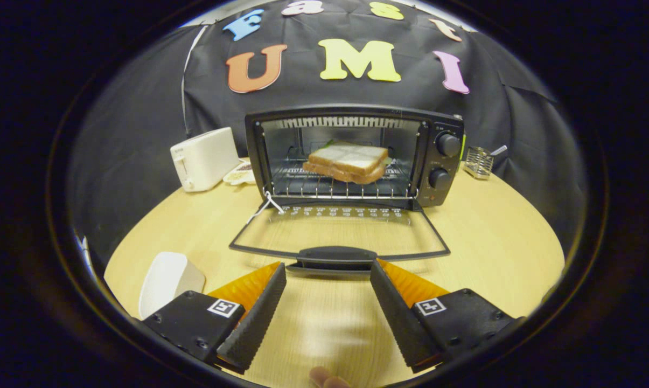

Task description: Open the toaster oven, put the food inside, and close the toaster oven door.

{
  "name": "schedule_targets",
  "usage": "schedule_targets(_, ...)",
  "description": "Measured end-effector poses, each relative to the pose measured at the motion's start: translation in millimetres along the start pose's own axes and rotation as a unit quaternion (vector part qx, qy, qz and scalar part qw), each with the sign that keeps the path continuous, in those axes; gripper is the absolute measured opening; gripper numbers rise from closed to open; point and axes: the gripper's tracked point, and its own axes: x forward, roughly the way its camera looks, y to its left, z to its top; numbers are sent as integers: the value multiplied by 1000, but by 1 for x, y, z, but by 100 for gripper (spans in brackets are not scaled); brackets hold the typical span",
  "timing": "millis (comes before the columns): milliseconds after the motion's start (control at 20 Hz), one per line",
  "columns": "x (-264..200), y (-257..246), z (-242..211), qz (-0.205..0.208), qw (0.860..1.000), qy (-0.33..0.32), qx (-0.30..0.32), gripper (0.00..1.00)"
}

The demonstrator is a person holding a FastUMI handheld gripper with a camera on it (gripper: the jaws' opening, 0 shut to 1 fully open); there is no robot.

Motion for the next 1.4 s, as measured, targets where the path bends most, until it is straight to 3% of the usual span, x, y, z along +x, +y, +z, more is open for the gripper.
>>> schedule_targets(400, 25, -3, -25, -30, 998, 47, 14, 100)
schedule_targets(1400, -7, 2, 15, -41, 998, -22, 39, 100)
